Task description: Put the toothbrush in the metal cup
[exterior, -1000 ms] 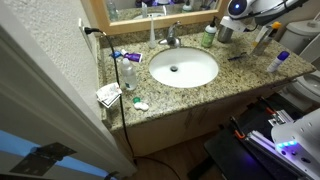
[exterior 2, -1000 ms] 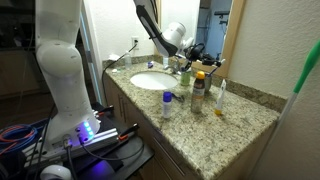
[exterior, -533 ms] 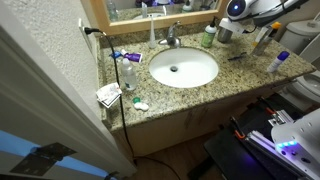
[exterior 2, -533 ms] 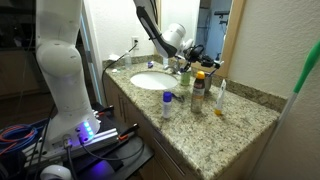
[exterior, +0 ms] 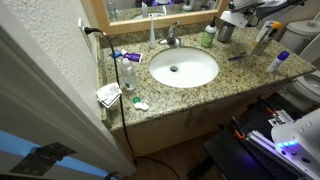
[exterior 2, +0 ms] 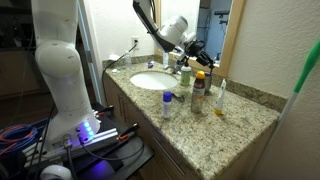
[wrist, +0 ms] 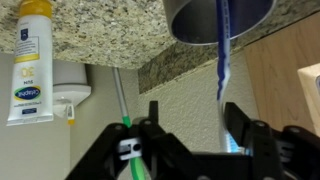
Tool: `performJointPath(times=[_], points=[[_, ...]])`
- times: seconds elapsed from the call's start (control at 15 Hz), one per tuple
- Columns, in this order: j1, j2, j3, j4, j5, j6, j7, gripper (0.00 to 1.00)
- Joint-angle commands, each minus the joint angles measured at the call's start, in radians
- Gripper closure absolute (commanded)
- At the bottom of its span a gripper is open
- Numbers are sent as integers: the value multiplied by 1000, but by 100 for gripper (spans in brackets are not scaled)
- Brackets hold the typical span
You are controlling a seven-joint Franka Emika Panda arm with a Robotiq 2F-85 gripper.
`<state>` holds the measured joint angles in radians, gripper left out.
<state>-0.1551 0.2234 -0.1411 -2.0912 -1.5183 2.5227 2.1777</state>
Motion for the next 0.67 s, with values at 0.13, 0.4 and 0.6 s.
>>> performJointPath(times=[0.13,0.4,0.6], points=[[-65,-139,-4,-114,393,256,-427,0],[-55,-148,5,-203,747,305,-749,0],[-45,-121,4,-179,779,276,-761,0]])
